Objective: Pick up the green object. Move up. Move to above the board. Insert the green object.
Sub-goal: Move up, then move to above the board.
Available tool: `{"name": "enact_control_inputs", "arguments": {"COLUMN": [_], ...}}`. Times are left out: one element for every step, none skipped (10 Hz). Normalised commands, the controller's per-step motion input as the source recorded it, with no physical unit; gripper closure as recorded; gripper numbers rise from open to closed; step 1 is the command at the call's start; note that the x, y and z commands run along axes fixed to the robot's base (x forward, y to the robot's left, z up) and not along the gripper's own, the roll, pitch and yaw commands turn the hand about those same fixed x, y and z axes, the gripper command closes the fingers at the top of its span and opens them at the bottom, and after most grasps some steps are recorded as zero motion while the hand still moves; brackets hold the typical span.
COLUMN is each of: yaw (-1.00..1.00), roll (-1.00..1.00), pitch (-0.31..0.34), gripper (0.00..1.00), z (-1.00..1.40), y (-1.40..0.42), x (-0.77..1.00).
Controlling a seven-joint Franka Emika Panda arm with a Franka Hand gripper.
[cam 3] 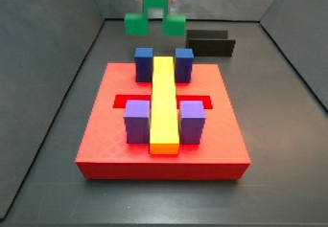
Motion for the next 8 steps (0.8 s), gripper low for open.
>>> {"name": "enact_control_inputs", "arguments": {"yaw": [0.04, 0.02, 0.00, -0.01, -0.01, 0.00, 0.00, 0.00], "roll": [0.00, 0.02, 0.00, 0.00, 0.00, 0.01, 0.01, 0.01], "pitch": [0.021, -0.011, 0.000, 0.034, 0.035, 0.034, 0.065, 0.085], "gripper": [1.00, 1.00, 1.00, 1.00, 1.00, 1.00, 1.00, 1.00], "z": [0.57, 0.19, 1.40, 1.40, 1.40, 1.40, 0.95, 0.42], "y": [0.07, 0.03, 0.00, -0.01, -0.01, 0.00, 0.00, 0.00], "x": [-0.06, 0.00, 0.00, -0.03, -0.05, 0.03, 0.05, 0.05]}}
